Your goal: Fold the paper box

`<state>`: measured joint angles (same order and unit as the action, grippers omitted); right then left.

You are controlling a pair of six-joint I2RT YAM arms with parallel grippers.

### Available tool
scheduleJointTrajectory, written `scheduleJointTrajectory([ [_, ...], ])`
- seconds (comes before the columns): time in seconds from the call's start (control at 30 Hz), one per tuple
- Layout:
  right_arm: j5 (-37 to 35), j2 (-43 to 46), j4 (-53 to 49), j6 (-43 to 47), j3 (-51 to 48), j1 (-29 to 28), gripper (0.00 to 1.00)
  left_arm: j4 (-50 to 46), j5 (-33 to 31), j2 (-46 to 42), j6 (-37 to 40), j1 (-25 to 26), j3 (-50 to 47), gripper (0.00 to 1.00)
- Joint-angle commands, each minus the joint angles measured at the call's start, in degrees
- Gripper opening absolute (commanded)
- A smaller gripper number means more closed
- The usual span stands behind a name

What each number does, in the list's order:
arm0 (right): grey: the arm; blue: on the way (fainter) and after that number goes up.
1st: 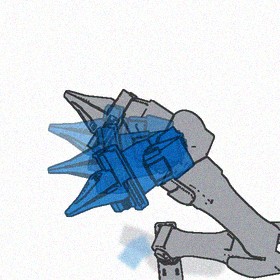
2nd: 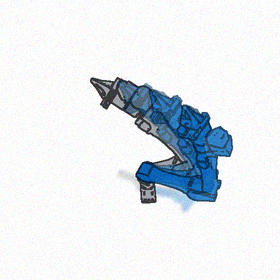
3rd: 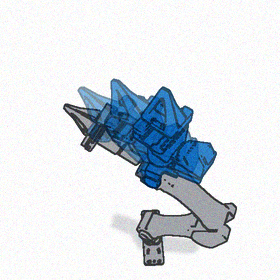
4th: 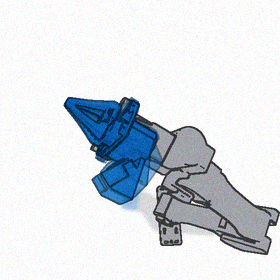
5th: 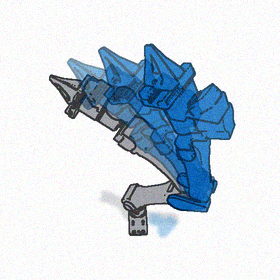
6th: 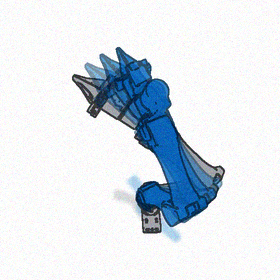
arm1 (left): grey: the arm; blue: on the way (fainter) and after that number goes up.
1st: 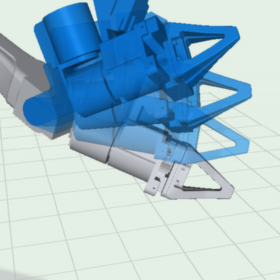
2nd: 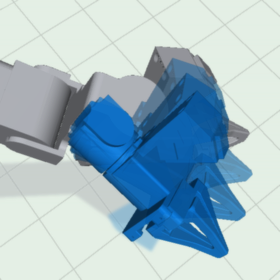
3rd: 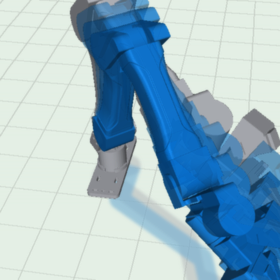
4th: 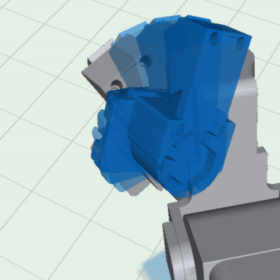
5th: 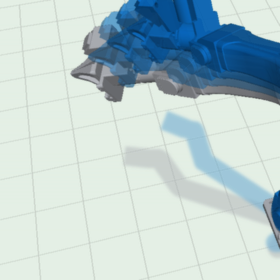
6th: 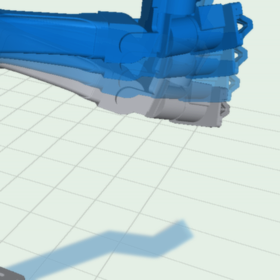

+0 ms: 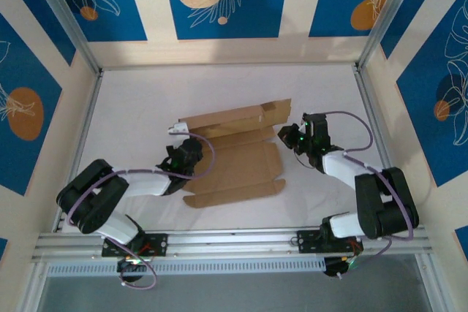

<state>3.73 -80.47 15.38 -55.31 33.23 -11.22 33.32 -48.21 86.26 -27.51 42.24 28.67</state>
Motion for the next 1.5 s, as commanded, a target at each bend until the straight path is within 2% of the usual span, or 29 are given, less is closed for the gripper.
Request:
scheduleJointTrajectory([
  [0.0,-3.7,-6.1,-1.3,1.5,4.1,1.1,0.0,-4.2,-1.4,-0.2,0.8,1.6,0.6,0.0],
  [0.17,-4.8,-12.5,-2.1,-2.6,7.3,1.7,0.0,-4.3,-3.0,-0.9,2.3,2.5,0.8,0.0],
  [0.57,1.4,-21.9,-0.5,-10.0,10.2,0.9,0.0,-3.8,-3.3,0.0,2.6,2.8,1.4,0.0],
  [0.93,11.8,-22.9,7.3,-16.6,9.5,0.1,0.0,-4.1,-4.3,0.2,3.1,3.0,2.1,0.0],
  [1.2,15.0,-21.1,8.7,-18.2,9.0,-0.9,0.0,-4.3,-4.9,0.8,3.0,3.1,2.4,0.0],
  [1.47,15.3,-23.6,11.6,-21.7,8.4,-4.9,0.0,-4.7,-5.4,0.7,2.9,3.2,2.7,0.0],
])
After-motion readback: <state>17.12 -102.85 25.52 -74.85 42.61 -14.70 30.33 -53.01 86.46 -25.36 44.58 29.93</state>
